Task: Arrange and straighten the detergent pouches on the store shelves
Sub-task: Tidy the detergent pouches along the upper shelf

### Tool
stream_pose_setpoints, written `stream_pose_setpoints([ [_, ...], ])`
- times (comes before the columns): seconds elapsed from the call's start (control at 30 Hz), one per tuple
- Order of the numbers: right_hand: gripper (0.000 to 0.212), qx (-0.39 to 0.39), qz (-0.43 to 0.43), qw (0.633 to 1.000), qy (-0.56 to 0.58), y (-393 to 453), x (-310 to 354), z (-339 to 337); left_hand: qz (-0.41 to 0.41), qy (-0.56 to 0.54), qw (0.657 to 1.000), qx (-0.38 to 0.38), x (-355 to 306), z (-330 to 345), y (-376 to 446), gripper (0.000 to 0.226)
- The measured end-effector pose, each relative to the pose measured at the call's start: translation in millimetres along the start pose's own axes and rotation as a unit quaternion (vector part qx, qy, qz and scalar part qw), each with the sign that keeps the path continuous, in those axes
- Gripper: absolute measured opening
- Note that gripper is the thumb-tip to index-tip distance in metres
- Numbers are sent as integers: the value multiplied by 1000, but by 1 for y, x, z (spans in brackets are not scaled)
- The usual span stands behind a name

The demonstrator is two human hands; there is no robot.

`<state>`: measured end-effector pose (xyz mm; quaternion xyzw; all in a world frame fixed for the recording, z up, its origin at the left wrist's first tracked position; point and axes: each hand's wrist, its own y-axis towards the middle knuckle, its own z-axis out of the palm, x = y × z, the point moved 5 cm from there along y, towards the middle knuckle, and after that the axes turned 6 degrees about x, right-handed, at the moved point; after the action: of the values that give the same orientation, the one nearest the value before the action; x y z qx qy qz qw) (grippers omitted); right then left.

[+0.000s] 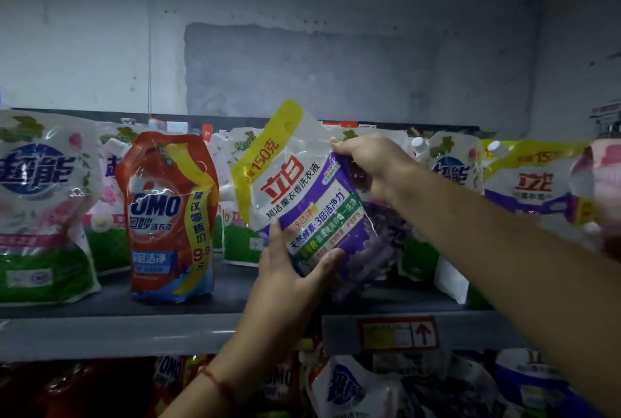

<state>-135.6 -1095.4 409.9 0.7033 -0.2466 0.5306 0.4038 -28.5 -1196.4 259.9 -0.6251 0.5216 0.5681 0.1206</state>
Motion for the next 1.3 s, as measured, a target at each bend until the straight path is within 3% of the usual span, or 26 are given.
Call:
stream_pose_setpoints([
  [0.1, 12, 3, 7, 991, 134, -11, -3, 7, 34, -67, 997, -21, -7, -5, 13, 134],
  [0.2, 13, 22, 0, 974, 227, -16, -9, 7, 93, -110, 989, -44, -7, -12, 23, 134],
  [0.3, 18, 9, -8, 968, 252, -17, -28, -6, 143, 73, 985, -70, -7, -21, 22, 139],
  [0.4, 20, -25, 1, 968, 249, -19, -61, -17, 178, 244, 951, -64, -8, -29, 15, 134],
  [0.5, 11, -73, 18, 968, 239, -26, -90, -16, 159, 328, 931, -29, -1, -33, 15, 127],
  [0.6, 14, -102, -4, 976, 192, -28, -98, -11, 113, 323, 939, -16, 5, -37, 16, 118],
  [0.83, 21, -52, -78, 995, 29, -68, -90, 0, 83, 384, 918, -46, 12, -28, 3, 103],
  [0.93, 55, -30, -75, 992, -95, -88, -93, 5, 79, 425, 900, -58, 4, -26, -8, 95],
  [1.03, 68, -15, -66, 959, -275, -114, -95, 8, 79, 459, 885, -23, -1, -21, -27, 85],
  [1.17, 66, 20, -44, 874, -484, -160, -97, 12, 89, 459, 884, 19, -3, -20, -63, 79],
  [1.3, 66, 70, 25, 843, -533, -209, -106, 11, 108, 457, 881, 59, 2, -21, -100, 74],
])
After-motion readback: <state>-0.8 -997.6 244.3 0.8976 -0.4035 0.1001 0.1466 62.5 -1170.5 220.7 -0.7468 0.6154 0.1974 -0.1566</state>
